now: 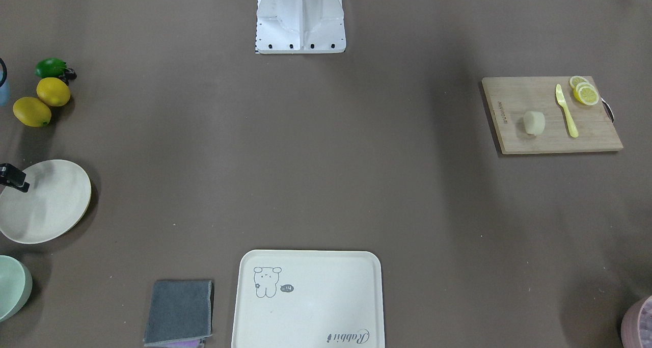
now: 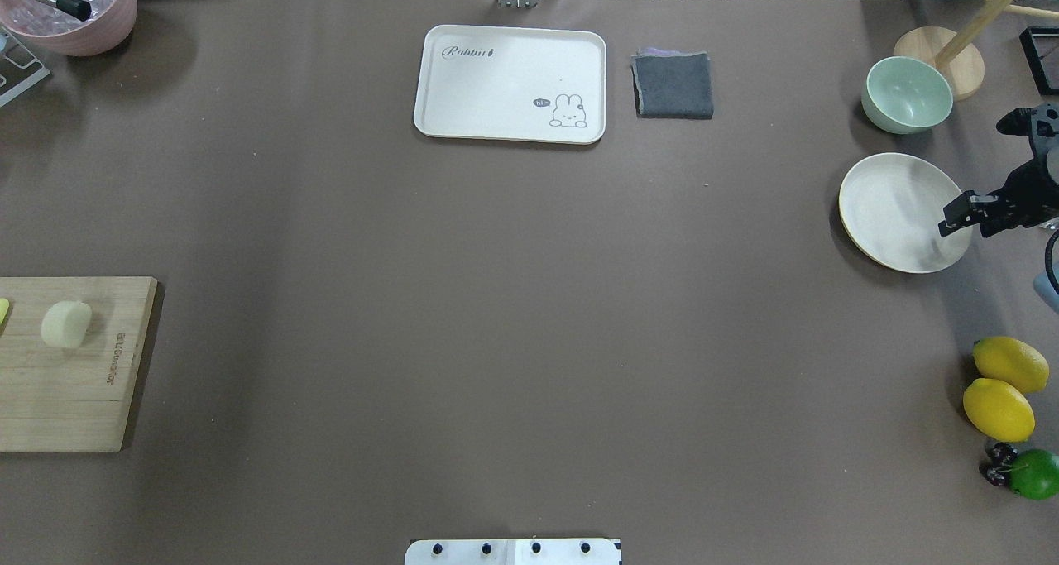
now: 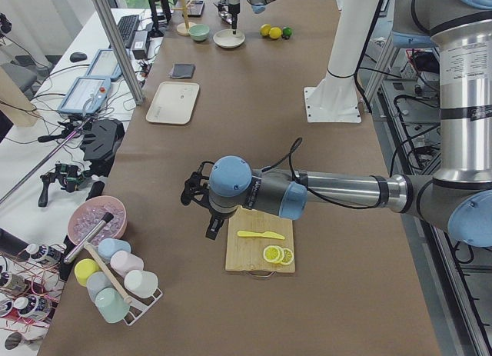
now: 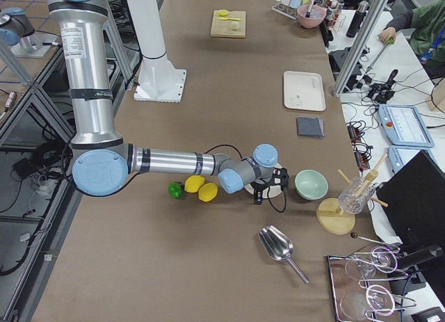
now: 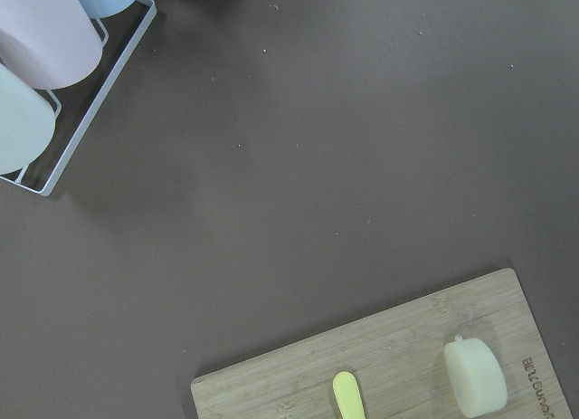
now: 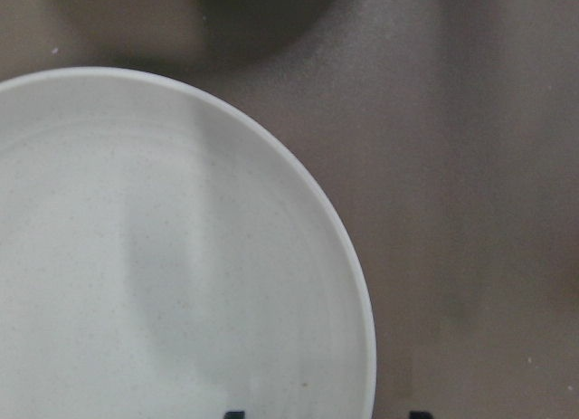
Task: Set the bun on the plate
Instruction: 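Move the right gripper down to the rim of the white plate, then grip the white plate rim with the right gripper and drag it toward the table centre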
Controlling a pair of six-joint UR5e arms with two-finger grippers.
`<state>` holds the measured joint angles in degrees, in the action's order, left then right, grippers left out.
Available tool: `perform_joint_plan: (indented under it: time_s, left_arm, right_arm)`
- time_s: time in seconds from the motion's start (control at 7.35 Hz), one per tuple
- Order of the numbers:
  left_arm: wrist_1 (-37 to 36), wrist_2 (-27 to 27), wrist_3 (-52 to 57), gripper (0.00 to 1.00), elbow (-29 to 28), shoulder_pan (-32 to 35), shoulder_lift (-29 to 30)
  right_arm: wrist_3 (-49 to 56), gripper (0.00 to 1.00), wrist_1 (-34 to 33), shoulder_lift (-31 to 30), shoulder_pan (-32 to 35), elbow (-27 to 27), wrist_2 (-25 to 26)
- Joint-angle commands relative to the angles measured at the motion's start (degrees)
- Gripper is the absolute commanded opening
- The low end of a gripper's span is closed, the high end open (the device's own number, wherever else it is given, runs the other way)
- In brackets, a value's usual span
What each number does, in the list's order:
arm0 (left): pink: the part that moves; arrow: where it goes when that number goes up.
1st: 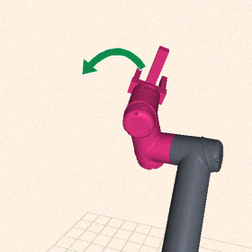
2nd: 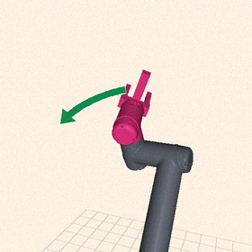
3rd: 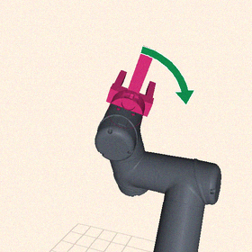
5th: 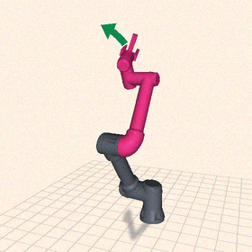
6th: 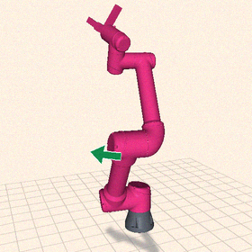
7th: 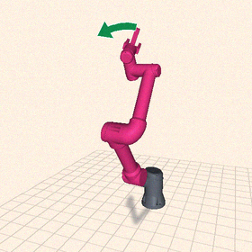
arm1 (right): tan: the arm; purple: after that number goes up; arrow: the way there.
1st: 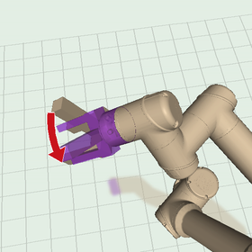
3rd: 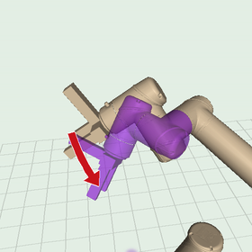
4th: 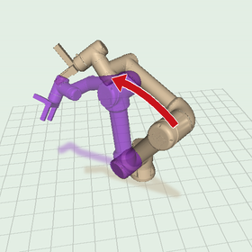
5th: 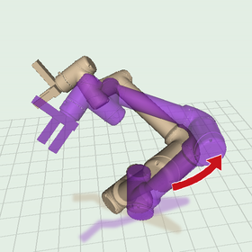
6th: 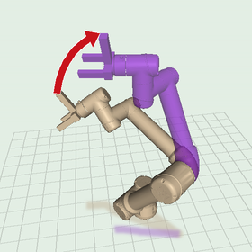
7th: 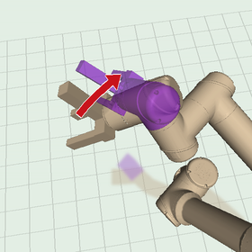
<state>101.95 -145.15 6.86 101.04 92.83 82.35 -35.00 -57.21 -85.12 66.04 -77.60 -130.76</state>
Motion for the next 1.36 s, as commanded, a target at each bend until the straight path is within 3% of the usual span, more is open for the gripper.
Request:
perform_joint_plan:
  time_s: [0.0, 0.41, 0.54, 0.68, 0.82, 1.09, 1.22]
  left_arm:
    - [0.00, -0.39, -0.01, 0.98, 0.12, 0.07, 0.00]
    - [-0.09, -0.48, -0.10, 0.98, 0.57, 0.51, 0.00]
    - [-0.09, -0.48, -0.10, 0.98, 0.56, 0.51, 0.00]
    - [-0.09, -0.48, -0.10, 0.98, 0.65, 0.51, 0.00]
    - [-0.09, -0.48, -0.10, 0.98, 0.74, 0.60, 0.00]
    - [0.00, -0.48, -3.75, 0.98, 1.35, 0.51, 0.17]
    - [2.52, -0.40, -10.66, 0.98, 2.49, -0.10, 0.44]
  right_arm:
    - [-0.15, 0.00, 1.92, -0.39, -0.12, 0.17, 1.03]
    - [-7.61, 0.00, 2.19, 0.05, -0.03, -3.67, 0.24]
    - [-7.80, 0.00, 2.10, -0.04, 1.10, -6.13, -2.54]
    - [-8.59, 0.00, 2.10, 0.48, 3.98, -6.68, -9.71]
    - [-10.33, 0.00, 2.10, 0.66, 4.54, -8.77, -12.74]
    - [-21.54, 0.00, 2.28, 3.11, 0.01, -15.70, -11.63]
    - [-28.91, 0.00, 2.19, 3.73, -5.60, -20.00, -6.06]
